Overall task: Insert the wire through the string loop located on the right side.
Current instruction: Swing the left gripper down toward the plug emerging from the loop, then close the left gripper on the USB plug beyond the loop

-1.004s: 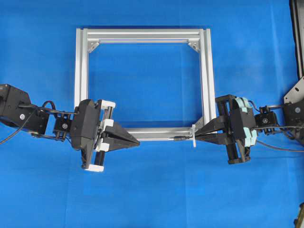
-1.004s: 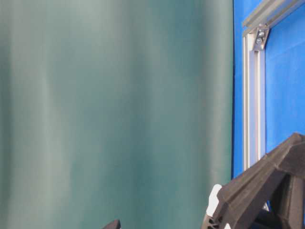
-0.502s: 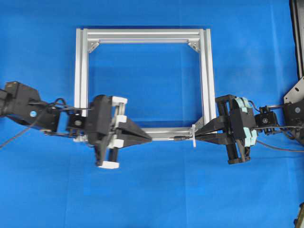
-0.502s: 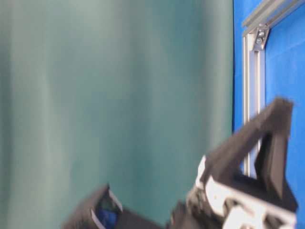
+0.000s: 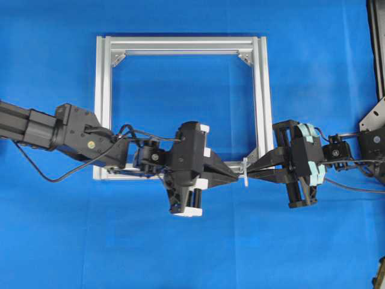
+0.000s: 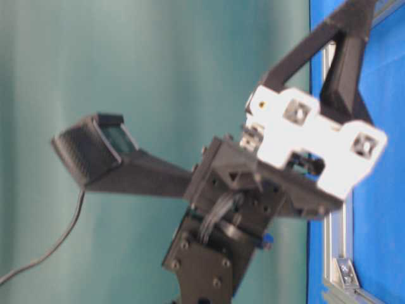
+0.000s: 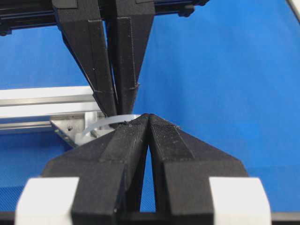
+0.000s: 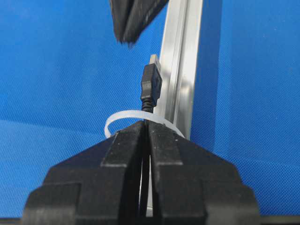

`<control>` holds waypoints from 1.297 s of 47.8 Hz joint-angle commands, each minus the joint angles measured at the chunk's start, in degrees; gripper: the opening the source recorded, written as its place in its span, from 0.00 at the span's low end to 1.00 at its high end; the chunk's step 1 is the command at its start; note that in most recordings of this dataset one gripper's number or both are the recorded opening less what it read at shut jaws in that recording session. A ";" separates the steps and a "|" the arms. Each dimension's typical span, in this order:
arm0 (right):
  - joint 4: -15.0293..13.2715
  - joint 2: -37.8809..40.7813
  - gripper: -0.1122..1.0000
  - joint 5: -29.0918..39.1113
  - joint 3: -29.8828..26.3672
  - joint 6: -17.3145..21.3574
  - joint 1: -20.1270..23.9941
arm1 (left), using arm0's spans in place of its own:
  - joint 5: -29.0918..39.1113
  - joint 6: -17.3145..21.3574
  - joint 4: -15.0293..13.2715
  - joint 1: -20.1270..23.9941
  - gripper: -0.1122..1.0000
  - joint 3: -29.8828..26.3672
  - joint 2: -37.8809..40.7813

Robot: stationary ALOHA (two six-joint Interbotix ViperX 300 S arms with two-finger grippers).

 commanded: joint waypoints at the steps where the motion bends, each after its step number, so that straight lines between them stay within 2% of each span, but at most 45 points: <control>1: 0.00 -0.53 0.07 -0.62 -0.79 -0.09 -0.09 | 0.53 0.00 0.18 0.26 0.10 -1.76 -0.79; 27: 0.00 -0.44 0.07 -0.44 -0.79 -0.09 -0.09 | 1.85 -0.79 0.18 0.44 0.13 -1.41 -0.70; 30: 0.00 -0.53 0.07 -0.53 -0.79 -0.09 -0.09 | 1.85 -0.97 0.18 0.44 0.22 -1.67 -0.70; 38: 0.00 -0.53 0.07 -0.53 -0.79 -0.09 -0.09 | 1.76 -1.05 0.18 0.70 0.68 -1.67 -0.70; 41: 0.18 -0.44 0.07 -0.44 -0.79 -0.09 -0.09 | 1.85 -1.05 0.18 0.70 0.83 -1.67 -0.70; 43: 0.00 -0.53 0.07 -0.44 -0.79 -0.09 -0.09 | 1.76 -0.97 0.09 0.79 0.89 -1.76 -0.70; 62: 0.00 -0.53 0.07 -0.44 -0.79 -0.09 -0.09 | 1.85 -0.97 0.09 1.32 0.89 -1.41 0.70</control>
